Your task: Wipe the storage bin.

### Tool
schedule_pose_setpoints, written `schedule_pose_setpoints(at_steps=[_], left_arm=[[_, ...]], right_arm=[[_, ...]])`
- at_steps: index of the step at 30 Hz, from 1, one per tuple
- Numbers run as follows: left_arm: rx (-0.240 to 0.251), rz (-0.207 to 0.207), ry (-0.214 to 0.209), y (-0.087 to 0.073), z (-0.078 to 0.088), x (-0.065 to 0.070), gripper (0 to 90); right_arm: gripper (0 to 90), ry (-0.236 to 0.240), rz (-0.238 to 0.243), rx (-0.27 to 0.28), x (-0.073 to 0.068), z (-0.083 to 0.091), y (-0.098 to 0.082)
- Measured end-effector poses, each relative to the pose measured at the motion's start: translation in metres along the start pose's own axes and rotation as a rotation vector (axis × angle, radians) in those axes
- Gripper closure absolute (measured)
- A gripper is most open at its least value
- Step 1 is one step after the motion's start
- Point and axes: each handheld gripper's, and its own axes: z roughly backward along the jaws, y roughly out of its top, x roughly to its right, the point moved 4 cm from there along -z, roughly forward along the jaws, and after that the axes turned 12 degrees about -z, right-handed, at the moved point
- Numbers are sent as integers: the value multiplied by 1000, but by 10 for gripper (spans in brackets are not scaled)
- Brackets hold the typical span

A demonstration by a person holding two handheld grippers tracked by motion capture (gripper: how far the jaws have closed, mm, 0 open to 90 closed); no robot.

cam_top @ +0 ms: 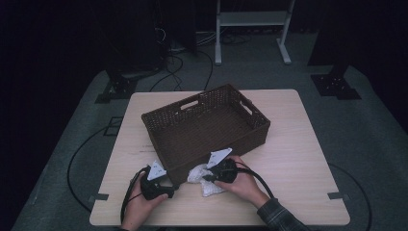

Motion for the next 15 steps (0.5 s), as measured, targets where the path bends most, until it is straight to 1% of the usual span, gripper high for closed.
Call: schedule_pose_setpoints(at_steps=[4, 6, 7, 8, 10, 12, 14, 15], left_arm=[[0, 0, 0, 0, 0, 0, 238], [0, 0, 0, 0, 0, 0, 238], [1, 0, -1, 0, 0, 0, 238], [1, 0, -1, 0, 0, 0, 238], [1, 0, -1, 0, 0, 0, 238], [-1, 0, -2, 0, 0, 0, 238], [-3, -2, -3, 0, 0, 0, 239], [-3, -3, -3, 0, 0, 0, 239]], right_arm=[[758, -5, 2, 0, -1, 1, 1], [758, -14, 18, 12, -2, 5, 2], [759, -17, 22, 23, -4, 9, 4], [759, -17, 22, 23, -4, 9, 4], [759, -18, 30, 45, -7, 14, 8], [759, -10, 46, 80, -12, 23, 15], [759, -7, 50, 91, -14, 26, 17], [759, -4, 63, 110, -18, 30, 22]])
